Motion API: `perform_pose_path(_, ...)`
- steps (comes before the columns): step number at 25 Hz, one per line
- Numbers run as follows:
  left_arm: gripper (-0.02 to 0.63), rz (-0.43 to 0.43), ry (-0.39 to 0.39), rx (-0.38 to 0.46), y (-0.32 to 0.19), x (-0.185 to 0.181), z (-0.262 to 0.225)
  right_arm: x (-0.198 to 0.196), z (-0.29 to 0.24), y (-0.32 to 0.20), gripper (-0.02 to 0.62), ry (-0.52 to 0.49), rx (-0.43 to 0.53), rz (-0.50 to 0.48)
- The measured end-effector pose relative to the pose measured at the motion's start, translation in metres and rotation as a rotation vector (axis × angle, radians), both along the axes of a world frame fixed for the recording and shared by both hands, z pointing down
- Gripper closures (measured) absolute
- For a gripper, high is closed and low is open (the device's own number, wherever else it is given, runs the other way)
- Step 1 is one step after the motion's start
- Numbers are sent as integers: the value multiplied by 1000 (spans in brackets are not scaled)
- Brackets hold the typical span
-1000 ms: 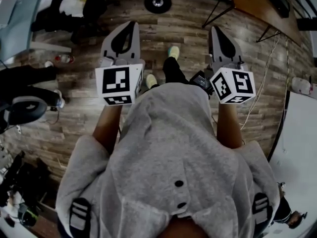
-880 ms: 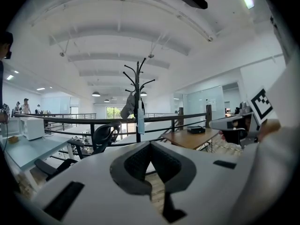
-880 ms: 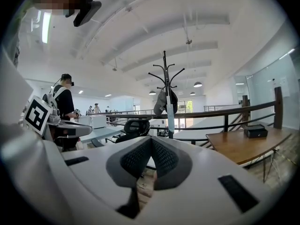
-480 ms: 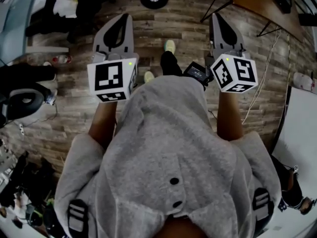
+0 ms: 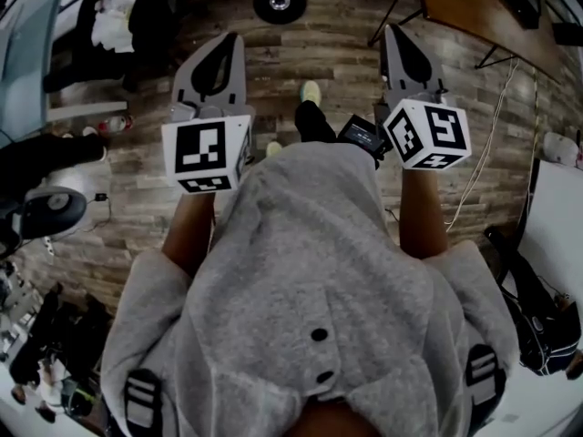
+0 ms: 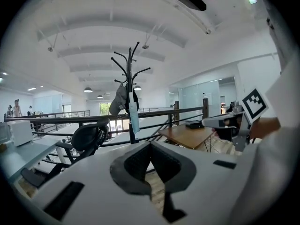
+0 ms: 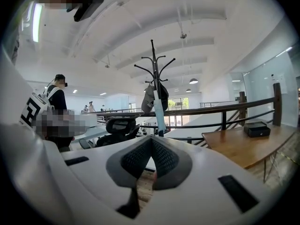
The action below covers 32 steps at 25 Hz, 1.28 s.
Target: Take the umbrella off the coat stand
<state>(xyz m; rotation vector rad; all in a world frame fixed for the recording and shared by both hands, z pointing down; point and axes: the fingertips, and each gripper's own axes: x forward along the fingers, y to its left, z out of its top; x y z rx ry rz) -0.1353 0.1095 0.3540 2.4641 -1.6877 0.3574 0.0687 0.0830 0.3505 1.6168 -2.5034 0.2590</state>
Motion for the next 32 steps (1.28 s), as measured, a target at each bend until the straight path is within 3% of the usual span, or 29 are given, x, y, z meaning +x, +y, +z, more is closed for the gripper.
perform_pose_path(6, 592, -2, -11, -16, -45, 16, 6, 17, 1, -42, 586, 18, -2, -13)
perform_pose_path(12, 592, -13, -24, -47, -98, 10, 14, -1, 9, -94, 586, 4, -32, -48)
perform_pose_path(20, 592, -11, -15, -60, -169, 37, 3, 6, -3, -162, 586, 8, -44, -96)
perform_pose_path(32, 592, -26, -7, -18, -217, 68, -24, 36, -24, -206, 586, -6, -18, -109)
